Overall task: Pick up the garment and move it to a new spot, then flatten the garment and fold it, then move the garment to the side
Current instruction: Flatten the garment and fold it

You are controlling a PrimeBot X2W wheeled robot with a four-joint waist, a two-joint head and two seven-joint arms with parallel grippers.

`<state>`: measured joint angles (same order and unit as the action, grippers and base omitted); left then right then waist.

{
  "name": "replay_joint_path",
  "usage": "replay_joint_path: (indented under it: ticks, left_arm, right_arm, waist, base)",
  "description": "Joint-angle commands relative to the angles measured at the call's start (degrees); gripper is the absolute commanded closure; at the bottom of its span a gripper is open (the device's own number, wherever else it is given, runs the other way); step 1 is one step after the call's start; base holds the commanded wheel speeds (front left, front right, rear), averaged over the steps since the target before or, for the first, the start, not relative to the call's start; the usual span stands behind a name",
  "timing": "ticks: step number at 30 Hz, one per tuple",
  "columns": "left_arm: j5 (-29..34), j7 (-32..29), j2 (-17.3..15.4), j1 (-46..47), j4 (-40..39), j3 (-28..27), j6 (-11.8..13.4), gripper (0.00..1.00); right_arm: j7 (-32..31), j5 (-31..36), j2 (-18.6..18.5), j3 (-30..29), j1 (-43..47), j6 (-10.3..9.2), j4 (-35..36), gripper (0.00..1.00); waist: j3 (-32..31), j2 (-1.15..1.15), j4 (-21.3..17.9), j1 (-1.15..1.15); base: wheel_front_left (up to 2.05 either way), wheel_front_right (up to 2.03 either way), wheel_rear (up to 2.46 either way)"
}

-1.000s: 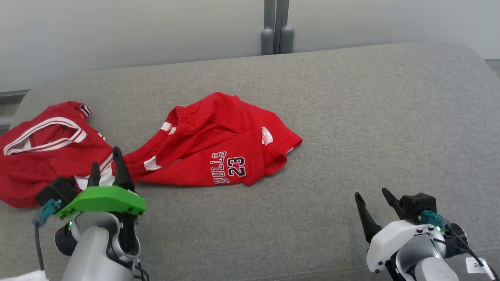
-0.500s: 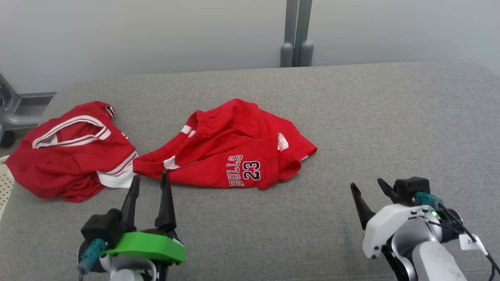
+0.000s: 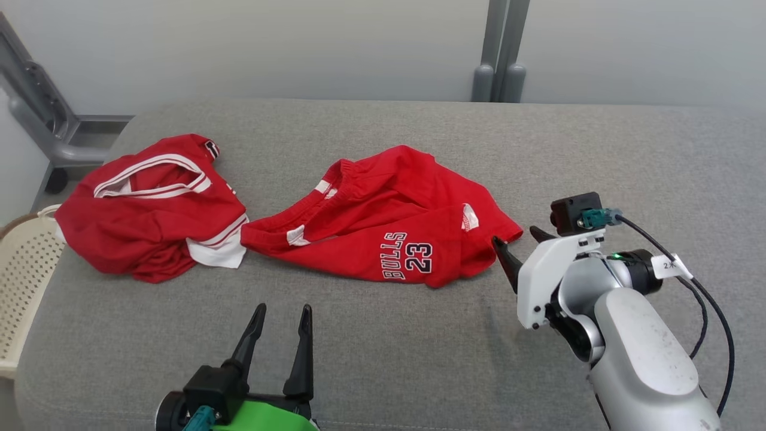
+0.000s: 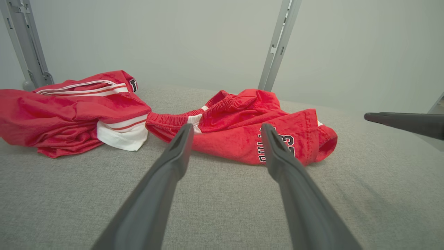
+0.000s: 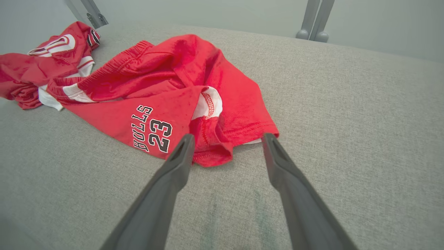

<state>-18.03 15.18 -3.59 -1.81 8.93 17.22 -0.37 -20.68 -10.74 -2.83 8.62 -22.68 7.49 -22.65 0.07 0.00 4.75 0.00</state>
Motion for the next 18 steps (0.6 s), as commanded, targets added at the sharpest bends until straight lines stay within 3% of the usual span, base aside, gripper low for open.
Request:
replay_joint_path:
  ticks: [1, 18]
  left_arm:
    - [0.48, 0.00, -0.17, -0.81, -0.29, 0.21, -0.26, 0.00]
    - [6.97, 0.00, 0.13, 2.73, -2.10, 4.58, -1.46, 0.00]
  right_arm:
    - [0.05, -0.56, -0.14, 0.20, -1.12, 0.00, -0.92, 0.00]
    - [5.37, -4.01, -0.16, 1.15, -13.43, 0.00, -20.63, 0.02]
  waist:
    - [0.80, 0.00, 1.70, 0.00]
    - [5.63, 0.00, 9.83, 0.00]
  base:
    - [0.00, 0.00, 0.00]
    - [0.00, 0.00, 0.00]
